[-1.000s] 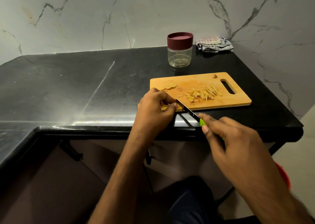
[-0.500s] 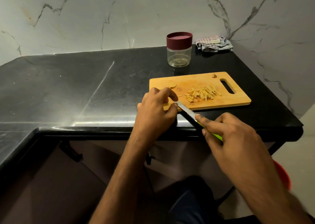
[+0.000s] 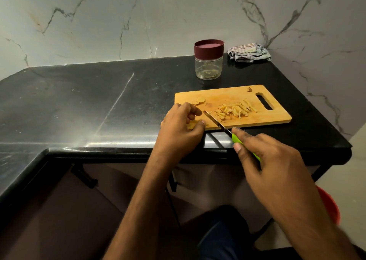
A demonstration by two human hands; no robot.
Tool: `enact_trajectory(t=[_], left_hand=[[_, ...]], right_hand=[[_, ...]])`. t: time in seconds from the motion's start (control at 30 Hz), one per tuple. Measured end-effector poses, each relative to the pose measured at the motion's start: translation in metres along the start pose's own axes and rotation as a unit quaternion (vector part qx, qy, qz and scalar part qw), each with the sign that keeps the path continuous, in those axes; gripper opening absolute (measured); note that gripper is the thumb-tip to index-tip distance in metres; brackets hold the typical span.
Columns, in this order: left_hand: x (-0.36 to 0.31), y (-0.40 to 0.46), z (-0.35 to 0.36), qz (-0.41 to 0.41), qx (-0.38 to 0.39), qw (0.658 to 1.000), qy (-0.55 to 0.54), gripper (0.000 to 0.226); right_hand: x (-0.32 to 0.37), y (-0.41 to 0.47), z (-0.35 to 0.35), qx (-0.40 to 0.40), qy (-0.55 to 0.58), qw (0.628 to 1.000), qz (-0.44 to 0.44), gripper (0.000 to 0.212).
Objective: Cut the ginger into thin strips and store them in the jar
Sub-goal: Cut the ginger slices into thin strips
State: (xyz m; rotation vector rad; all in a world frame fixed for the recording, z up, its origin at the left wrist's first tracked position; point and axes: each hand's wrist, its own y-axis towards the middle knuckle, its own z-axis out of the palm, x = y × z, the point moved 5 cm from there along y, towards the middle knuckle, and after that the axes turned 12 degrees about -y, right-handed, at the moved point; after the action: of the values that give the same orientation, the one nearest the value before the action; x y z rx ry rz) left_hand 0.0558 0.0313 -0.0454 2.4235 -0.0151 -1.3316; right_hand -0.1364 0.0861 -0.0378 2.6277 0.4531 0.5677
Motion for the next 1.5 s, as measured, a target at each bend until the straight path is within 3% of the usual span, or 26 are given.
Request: enact_trajectory(t=[0.33, 0.67, 0.83, 1.17, 1.3, 1.5], left_hand=[[-0.001, 0.0, -0.004, -0.026, 0.002, 0.999, -0.023, 0.002], [-0.003, 0.002, -0.003, -0.034, 0.017, 0.999, -0.017, 0.01], [-0.002, 0.001, -0.001, -0.028, 0.0, 0.999, -0.022, 0.003], [-0.006, 0.0, 0.005, 0.011, 0.036, 0.999, 0.001, 0.019], [-0.007, -0.001, 0.008, 0.009, 0.05, 0.997, 0.056, 0.029], [-0.007, -0.003, 0.005, 0.016, 0.034, 0.998, 0.048, 0.027]], right_hand=[[0.003, -0.003, 0.002, 0.016, -0.004, 1.0, -0.011, 0.042], [0.011, 0.008, 0.017, 0.051, -0.015, 0.999, -0.003, 0.04], [0.003, 0.002, 0.009, 0.052, -0.045, 0.998, 0.001, 0.042], [-0.004, -0.003, 0.007, 0.064, -0.1, 0.993, 0.019, 0.045], [-0.004, -0.004, 0.008, 0.064, -0.1, 0.993, 0.017, 0.044], [-0.006, -0.003, 0.008, 0.064, -0.096, 0.993, 0.019, 0.045]])
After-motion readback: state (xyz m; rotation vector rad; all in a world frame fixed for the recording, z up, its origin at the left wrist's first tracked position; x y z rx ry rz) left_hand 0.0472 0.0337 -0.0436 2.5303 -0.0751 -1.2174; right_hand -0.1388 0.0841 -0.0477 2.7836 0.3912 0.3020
